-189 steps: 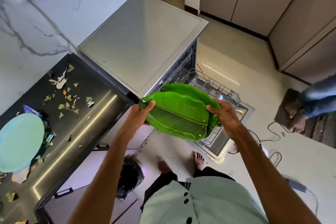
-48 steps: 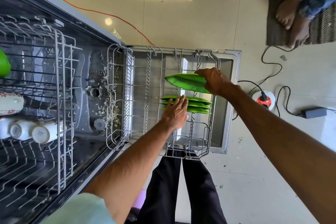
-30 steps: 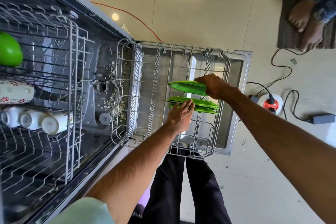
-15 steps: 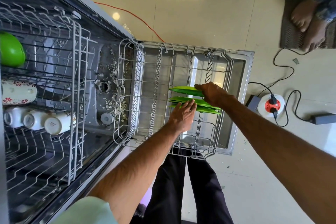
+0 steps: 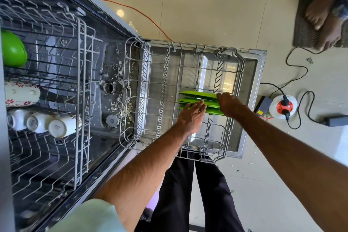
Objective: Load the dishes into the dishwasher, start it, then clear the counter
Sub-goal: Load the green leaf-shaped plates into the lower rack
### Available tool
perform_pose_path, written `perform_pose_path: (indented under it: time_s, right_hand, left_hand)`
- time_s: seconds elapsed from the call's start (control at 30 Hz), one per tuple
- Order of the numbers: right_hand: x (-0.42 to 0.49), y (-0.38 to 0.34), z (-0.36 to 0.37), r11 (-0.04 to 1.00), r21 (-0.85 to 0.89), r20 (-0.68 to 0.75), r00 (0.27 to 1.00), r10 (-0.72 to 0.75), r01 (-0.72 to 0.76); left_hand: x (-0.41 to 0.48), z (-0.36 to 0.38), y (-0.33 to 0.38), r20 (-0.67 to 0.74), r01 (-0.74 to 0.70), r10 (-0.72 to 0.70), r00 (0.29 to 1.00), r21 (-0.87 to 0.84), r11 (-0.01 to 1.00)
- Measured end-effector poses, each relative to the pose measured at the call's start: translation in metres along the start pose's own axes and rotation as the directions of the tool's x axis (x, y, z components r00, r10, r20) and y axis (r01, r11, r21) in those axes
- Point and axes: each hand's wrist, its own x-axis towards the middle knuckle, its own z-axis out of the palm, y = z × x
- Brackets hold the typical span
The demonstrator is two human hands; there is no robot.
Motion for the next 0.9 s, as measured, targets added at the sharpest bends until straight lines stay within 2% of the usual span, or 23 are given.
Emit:
perform_pose_path:
  time_s: [0.07,0.13,0.3,0.53,0.6,0.7,0.9]
  right_hand:
    - [-0.003,0.011,0.009,0.997,0.001,-0.129,0.988,-0.079,0.080]
    - [-0.008,0.017,0.014,0.992,-0.012,-0.196,0.973,-0.124,0.124]
    - [-0.015,0.018,0.010,0.978,0.121,-0.329,0.936,-0.124,0.172]
    - [-0.030,-0.008,0.007,0.943,0.277,-0.515,0.857,-0.017,0.184]
    - [-0.039,-0.017,0.008,0.917,0.338,-0.553,0.833,0.014,0.209]
    - [-0.057,-0.027,0.016,0.901,0.340,-0.592,0.806,-0.020,0.271]
    - [-0.104,-0.060,0.014,0.859,0.362,-0.580,0.809,-0.096,0.363]
  left_hand:
    - [0.000,0.001,-0.001,-0.010,-0.005,0.005,1.000,-0.001,1.000]
    - [0.000,0.002,-0.001,-0.013,-0.005,0.005,1.000,-0.014,1.000]
    - [-0.005,0.001,0.000,-0.073,-0.016,0.012,0.997,-0.055,0.998]
    - [-0.022,0.009,-0.010,-0.322,-0.058,-0.004,0.947,-0.182,0.981]
    - [-0.033,0.009,-0.013,-0.371,-0.045,-0.045,0.927,-0.230,0.972]
    - [-0.052,0.008,-0.021,-0.405,-0.011,-0.122,0.906,-0.311,0.950]
    - [-0.108,-0.005,-0.024,-0.489,0.011,-0.255,0.834,-0.448,0.894]
